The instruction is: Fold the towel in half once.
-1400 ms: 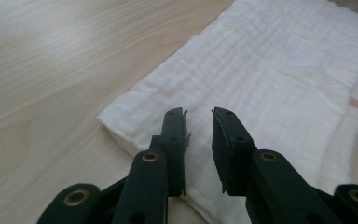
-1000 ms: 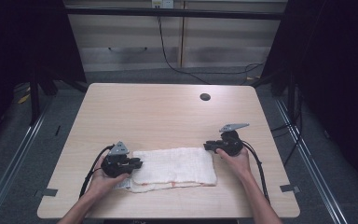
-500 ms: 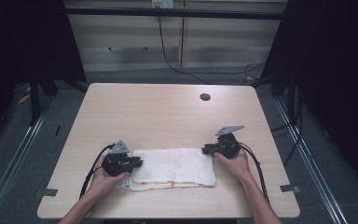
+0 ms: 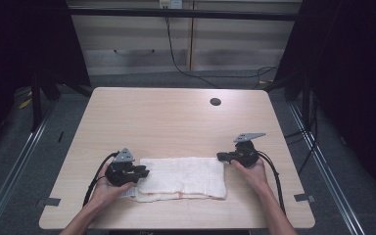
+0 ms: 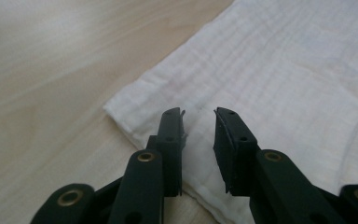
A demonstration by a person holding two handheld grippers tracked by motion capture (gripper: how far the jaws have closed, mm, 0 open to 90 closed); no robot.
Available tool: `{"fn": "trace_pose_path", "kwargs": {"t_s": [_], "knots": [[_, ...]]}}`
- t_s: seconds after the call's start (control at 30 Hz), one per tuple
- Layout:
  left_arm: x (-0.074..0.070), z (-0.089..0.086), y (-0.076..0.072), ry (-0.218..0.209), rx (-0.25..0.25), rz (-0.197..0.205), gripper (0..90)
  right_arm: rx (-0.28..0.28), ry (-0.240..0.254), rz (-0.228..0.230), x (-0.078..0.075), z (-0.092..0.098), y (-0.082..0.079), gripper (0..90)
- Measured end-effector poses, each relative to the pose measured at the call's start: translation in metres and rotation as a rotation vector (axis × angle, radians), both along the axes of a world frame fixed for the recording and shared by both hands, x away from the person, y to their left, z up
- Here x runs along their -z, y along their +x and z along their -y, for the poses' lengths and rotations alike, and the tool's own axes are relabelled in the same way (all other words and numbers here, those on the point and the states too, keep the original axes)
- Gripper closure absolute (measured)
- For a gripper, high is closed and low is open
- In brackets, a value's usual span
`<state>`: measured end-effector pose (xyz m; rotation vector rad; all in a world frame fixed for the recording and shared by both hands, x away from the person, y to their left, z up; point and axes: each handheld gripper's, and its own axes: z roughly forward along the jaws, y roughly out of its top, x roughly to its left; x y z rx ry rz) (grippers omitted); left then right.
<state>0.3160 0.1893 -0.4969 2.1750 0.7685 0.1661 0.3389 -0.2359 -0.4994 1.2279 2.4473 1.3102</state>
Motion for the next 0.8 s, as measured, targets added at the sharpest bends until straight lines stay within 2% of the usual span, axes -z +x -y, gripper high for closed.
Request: {"fn": "trace_pose_path", "kwargs": {"t_s": [0.07, 0.13, 0.2, 0.27, 0.33, 0.4, 0.47, 0.57, 0.6, 0.67, 0.7, 0.73, 0.77, 0.8], "knots": [[-0.008, -0.004, 0.004, -0.062, -0.008, -0.002, 70.4, -0.001, -0.002, 0.000, 0.000, 0.000, 0.000, 88.9], [-0.015, -0.008, 0.010, -0.072, -0.034, 0.014, 69.6, 0.001, 0.005, 0.001, -0.001, 0.000, 0.001, 88.9], [-0.017, -0.012, 0.019, -0.097, -0.060, 0.009, 68.0, 0.000, 0.001, -0.003, -0.001, -0.001, 0.000, 88.9], [-0.015, -0.012, 0.028, -0.066, -0.082, 0.002, 66.0, 0.000, 0.002, -0.003, 0.000, -0.001, 0.000, 88.9], [-0.009, -0.014, 0.037, -0.085, -0.107, -0.010, 63.0, 0.001, 0.001, -0.005, -0.001, -0.001, 0.000, 88.9], [-0.003, -0.014, 0.041, -0.064, -0.113, -0.030, 60.6, 0.001, 0.001, -0.003, -0.001, -0.002, 0.000, 88.9], [0.001, -0.014, 0.042, -0.051, -0.112, -0.046, 52.7, 0.001, 0.003, -0.004, -0.001, -0.002, 0.000, 88.9], [0.001, -0.011, 0.040, -0.047, -0.083, -0.039, 50.3, -0.002, 0.000, 0.001, 0.000, -0.001, 0.000, 88.9], [0.001, -0.011, 0.040, -0.047, -0.083, -0.039, 50.5, -0.002, 0.000, 0.001, 0.000, -0.001, 0.000, 88.9], [0.003, -0.008, 0.040, -0.014, -0.072, -0.027, 51.3, 0.001, 0.004, -0.002, -0.001, -0.002, 0.000, 88.9], [0.005, -0.007, 0.039, -0.012, -0.066, -0.034, 52.5, 0.002, 0.006, -0.002, -0.001, -0.002, 0.000, 88.9], [0.007, -0.005, 0.039, -0.001, -0.059, -0.024, 54.0, 0.001, 0.010, 0.000, -0.001, -0.001, 0.000, 88.9], [0.006, -0.004, 0.037, 0.013, -0.043, -0.005, 56.9, 0.002, 0.010, 0.001, -0.001, -0.001, 0.000, 88.9], [0.007, -0.004, 0.037, 0.008, -0.017, -0.013, 65.9, 0.003, 0.013, -0.004, 0.000, -0.001, 0.001, 88.9]]}}
